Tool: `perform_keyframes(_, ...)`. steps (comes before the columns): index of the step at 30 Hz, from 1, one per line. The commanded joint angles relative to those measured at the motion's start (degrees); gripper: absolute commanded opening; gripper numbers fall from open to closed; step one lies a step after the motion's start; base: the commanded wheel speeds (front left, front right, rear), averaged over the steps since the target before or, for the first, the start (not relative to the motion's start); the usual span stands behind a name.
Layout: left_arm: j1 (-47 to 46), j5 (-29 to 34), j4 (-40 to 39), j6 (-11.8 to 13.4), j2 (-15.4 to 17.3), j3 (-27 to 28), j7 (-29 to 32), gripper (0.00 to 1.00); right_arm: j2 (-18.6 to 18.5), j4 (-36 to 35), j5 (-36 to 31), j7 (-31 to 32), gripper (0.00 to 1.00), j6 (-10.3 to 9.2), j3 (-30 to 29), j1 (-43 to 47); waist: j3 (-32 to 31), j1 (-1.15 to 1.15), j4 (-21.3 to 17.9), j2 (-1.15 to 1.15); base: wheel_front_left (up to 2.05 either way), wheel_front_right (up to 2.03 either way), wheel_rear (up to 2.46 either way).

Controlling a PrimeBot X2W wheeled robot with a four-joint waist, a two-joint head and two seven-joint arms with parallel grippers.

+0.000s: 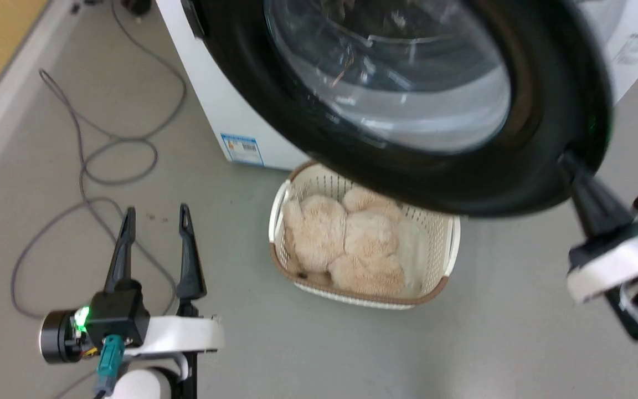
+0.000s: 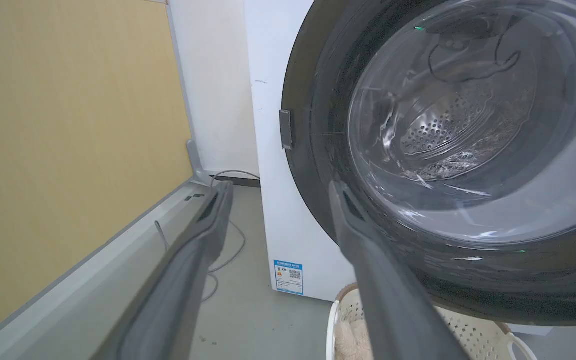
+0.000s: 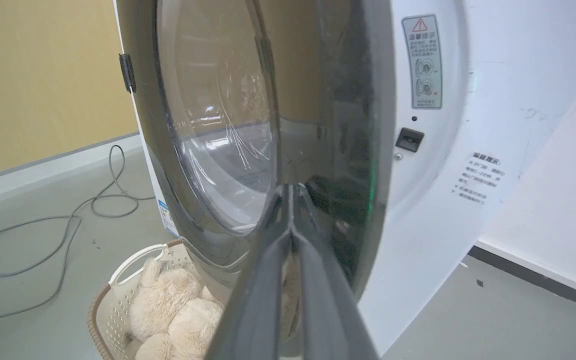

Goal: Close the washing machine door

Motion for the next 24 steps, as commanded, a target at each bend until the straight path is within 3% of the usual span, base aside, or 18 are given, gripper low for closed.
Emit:
perform_keyframes(1,-1.5,0.4,-0.2,0.5,-0.1,-0.2,-0.2,1.00,0.6,1.5,0.0,-0.3,0.00,-0.09,-1.1,-2.9,2.4,0.00,0.2,0.00,0.00,0.00,0.00)
perform_keyframes(12,-6.0,0.0,-0.3,1.5,-0.3,-2.3,-0.2,1.00,1.6,9.6,-0.5,-0.3,0.00,-0.09,-8.6,-16.8,9.3,0.00,1.8,0.00,0.00,0.00,0.00)
perform_keyframes(24,-8.1,-1.3,-0.1,3.0,-0.4,-4.1,-0.2,1.00,0.4,19.1,-5.3,-0.3,0.00,-0.09,-11.4,-26.2,12.2,0.00,3.1,0.00,0.00,0.00,0.00)
